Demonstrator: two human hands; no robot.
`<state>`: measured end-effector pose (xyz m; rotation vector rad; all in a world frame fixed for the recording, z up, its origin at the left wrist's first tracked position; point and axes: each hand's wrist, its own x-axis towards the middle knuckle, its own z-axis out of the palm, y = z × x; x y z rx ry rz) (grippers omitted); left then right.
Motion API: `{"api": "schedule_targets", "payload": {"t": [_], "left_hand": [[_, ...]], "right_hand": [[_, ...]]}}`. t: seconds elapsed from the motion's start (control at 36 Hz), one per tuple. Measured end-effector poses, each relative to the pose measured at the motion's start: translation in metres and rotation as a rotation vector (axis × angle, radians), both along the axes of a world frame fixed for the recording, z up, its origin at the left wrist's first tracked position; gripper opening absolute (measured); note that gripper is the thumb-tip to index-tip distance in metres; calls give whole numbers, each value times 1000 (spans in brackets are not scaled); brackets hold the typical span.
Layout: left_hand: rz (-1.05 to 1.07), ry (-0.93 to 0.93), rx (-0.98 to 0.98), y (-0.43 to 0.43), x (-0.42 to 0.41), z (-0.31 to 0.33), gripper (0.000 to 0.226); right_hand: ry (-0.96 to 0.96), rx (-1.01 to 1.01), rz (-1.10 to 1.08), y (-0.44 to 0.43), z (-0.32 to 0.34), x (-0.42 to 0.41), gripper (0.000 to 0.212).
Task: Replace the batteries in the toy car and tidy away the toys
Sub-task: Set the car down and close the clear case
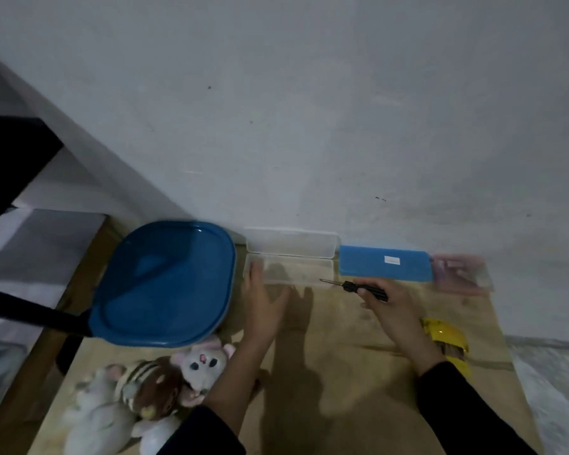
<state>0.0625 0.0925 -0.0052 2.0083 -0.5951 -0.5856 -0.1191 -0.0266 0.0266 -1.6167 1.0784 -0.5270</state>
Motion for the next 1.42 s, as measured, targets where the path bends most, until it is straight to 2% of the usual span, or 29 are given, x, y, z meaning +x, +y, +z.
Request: {"api": "schedule_targets", "payload": {"t": [0.11,0.22,0.31,0.42,0.64,0.75,0.83,0.92,1.06,1.33,1.42], "left_hand": [[-63,62,39,-3,25,-8,96],[-128,224,-32,-5,37,-17,92],[-105,272,-18,-6,41,-28,92],[-52,280,39,-9,49,-64,107],[-37,252,-23,-19,37,-35,93],[-46,242,-14,-24,38,-33,97],[-35,272,-36,-25,39,-31,100],[-13,286,-62,-28,41,-31,99],[7,322,-103,-30,41,-29,95],[42,422,-153,-31,43,-16,83],[31,423,-154,-28,43,-18,87]], "right_hand": [[61,-55,17,-1,-8,41,19],[116,-91,42,-3,-14,67,18],[192,-137,85,-5,-21,77,17],[276,-237,121,-8,-29,85,18],[403,-348,241,-15,-32,100,17],[449,-390,194,-14,-33,99,17],[376,-504,77,-12,-28,95,17],[334,-569,-5,-14,-19,94,29],[446,-545,66,-23,-12,100,43],[481,-670,173,-10,-19,86,21],[495,-663,199,-4,-26,84,17]]}}
